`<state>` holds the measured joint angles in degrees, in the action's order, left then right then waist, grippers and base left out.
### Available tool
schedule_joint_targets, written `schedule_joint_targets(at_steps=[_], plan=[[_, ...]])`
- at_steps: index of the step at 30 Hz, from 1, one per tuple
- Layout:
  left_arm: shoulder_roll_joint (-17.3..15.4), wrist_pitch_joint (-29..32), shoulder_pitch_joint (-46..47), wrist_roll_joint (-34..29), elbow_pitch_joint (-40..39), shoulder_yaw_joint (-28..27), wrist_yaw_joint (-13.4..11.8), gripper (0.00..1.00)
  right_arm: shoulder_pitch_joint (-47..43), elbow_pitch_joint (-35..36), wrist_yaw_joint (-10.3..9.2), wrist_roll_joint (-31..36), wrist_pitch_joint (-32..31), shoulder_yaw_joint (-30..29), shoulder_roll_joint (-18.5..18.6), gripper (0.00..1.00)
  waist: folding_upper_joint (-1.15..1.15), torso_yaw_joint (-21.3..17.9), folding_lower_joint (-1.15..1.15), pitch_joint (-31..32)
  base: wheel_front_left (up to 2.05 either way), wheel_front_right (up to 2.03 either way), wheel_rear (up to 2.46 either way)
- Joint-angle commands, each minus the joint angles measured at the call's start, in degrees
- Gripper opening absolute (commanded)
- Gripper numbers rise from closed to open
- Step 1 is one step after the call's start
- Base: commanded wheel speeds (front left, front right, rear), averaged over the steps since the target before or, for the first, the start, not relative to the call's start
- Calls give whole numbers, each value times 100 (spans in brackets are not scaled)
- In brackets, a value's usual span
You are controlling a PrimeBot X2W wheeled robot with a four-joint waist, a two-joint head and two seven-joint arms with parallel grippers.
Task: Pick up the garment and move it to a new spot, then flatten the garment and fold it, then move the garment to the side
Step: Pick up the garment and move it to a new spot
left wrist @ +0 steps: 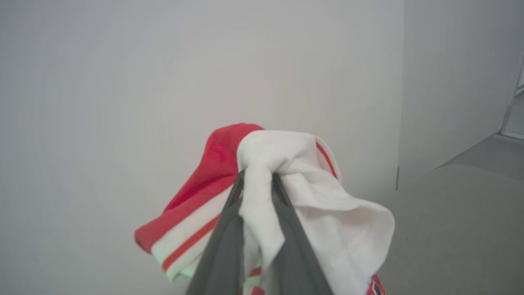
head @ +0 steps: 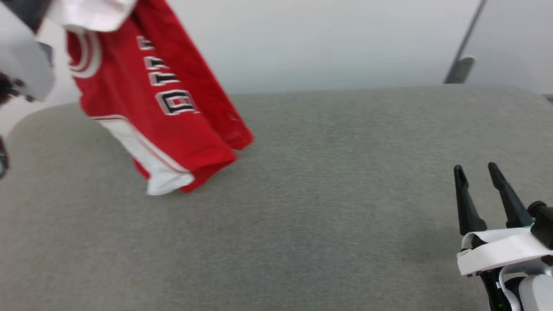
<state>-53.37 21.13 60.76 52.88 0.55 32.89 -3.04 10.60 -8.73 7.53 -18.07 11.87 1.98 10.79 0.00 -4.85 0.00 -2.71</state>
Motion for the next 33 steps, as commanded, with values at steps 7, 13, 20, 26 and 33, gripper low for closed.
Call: schedule_joint_targets(at_steps=[7, 13, 20, 26, 33], plan=[[364, 355, 43, 0, -493, 355, -79, 0, -58, 105, -7, 101, 58, -172, -166, 100, 0, -708, 0, -201, 0, 0, 0], [871, 493, -226, -33, -561, 828, -120, 0, -35, 84, -8, 107, 131, -186, -314, 100, 0, -982, 0, -456, 0, 0, 0], [1344, 406, -743, -11, -265, 1315, -113, 0, 101, -68, -8, 71, 251, -61, -486, 100, 0, -1168, 0, -767, 0, 0, 0], [1702, 302, -1093, -95, 240, 1756, 67, 0, 230, -212, -8, 44, 317, 7, -556, 100, 0, -1251, 0, -956, 0, 0, 0], [2206, 141, -1277, -218, 1221, 2174, 336, 0, 407, -326, -8, 34, 335, 129, -623, 100, 0, -1324, 0, -1090, 0, 0, 0]])
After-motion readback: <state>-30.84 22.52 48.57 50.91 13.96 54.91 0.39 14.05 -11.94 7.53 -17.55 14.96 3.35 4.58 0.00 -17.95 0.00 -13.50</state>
